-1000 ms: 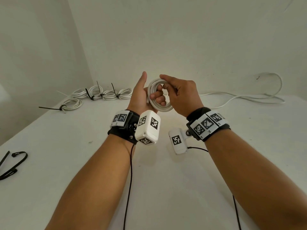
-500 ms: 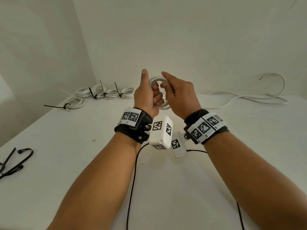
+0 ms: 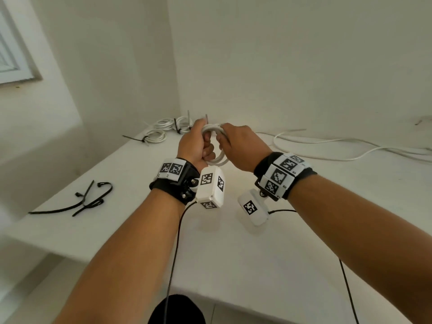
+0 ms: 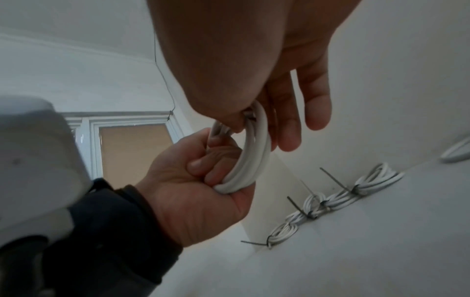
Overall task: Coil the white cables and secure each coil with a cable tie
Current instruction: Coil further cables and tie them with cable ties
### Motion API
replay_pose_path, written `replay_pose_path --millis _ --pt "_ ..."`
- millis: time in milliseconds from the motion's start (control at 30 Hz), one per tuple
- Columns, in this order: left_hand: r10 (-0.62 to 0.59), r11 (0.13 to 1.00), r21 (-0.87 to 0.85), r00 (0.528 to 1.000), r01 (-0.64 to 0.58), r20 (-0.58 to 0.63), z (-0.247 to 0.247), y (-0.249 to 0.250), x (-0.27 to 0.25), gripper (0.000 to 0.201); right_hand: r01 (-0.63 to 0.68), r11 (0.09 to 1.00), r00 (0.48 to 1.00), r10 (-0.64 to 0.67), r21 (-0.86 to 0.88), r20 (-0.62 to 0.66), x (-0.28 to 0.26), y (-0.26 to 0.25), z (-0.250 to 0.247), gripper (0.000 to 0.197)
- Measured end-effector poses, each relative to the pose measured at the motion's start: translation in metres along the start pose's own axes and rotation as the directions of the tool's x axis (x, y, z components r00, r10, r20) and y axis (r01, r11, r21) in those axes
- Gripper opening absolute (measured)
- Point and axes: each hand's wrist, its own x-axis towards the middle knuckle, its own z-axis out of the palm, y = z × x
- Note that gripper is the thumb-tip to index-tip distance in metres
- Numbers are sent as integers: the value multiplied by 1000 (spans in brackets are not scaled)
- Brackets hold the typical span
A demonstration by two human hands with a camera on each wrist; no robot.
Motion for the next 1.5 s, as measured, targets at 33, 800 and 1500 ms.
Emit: replay_pose_path --millis 33,800,1500 --pt "5 1000 3 1000 -5 -18 -11 5 -3 50 4 1000 999 -4 14 33 5 -13 4 31" --pt "185 982 119 840 -145 -510 -281 95 -77 34 223 970 824 -243 101 512 67 -215 145 19" --pt "156 986 118 883 -115 -444 -265 85 -60 38 126 986 924 -157 111 348 85 -181 126 18"
